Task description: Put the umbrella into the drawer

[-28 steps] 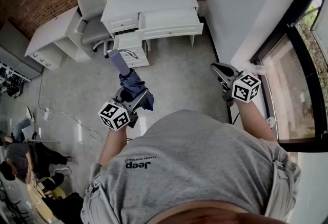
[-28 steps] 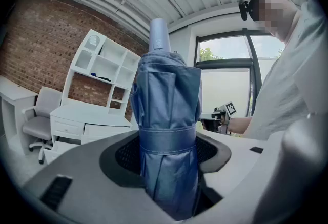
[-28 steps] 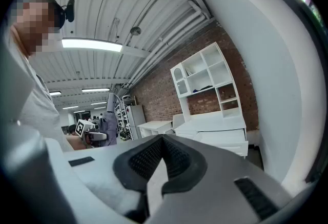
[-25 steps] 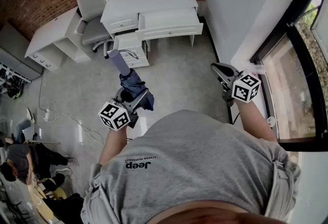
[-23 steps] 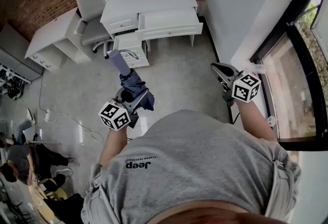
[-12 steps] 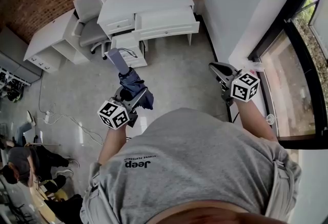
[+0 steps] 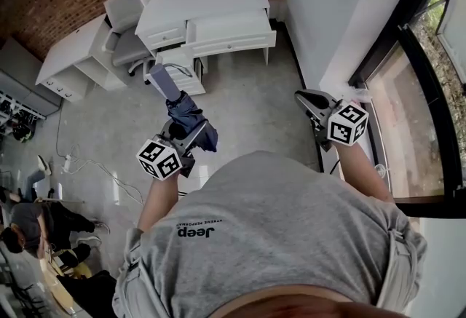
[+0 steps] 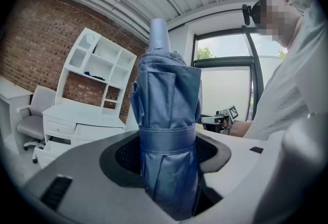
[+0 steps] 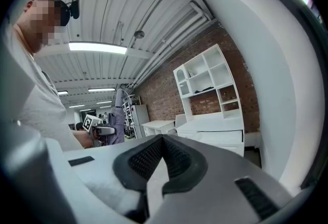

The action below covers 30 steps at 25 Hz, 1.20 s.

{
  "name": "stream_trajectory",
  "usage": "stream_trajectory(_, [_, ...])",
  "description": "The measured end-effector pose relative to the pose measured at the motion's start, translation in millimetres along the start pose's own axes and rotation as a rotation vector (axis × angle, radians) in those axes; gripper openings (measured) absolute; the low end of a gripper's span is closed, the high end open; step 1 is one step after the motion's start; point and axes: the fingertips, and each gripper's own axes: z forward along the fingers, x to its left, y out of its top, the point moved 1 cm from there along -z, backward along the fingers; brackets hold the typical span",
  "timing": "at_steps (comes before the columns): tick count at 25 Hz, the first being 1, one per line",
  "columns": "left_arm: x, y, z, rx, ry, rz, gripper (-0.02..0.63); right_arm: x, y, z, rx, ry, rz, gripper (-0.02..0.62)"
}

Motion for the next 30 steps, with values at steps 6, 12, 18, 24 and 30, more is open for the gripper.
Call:
stream_trajectory(6, [-27,-5,19,-0.012,0.012,-0.037,0.265,-15,-6,-33,0.004,0.017,-0.002,0.008])
stream_trajectory(12, [-42,-9,33,0.004,0.018,-0.033,0.265,-30,-14,-48,-0.009,0.022,0.028,0.008])
stream_trajectory(18, [-36,-10,41,0.009,0.015,-0.030,0.265,-32,-17,-43,0.010,0.034,0.019,0.008])
stream_trajectory(24, [-12,-11,54,0.015,-0.011,-0.040,0.265,-45,-14,-26,0.021,0.014,0.010,0.008])
stream_trajectory(30, [42,-2,64,0.003,-0.046,-0.045,0.265,-56,-7,23,0.044,-0.014,0.001,0.008])
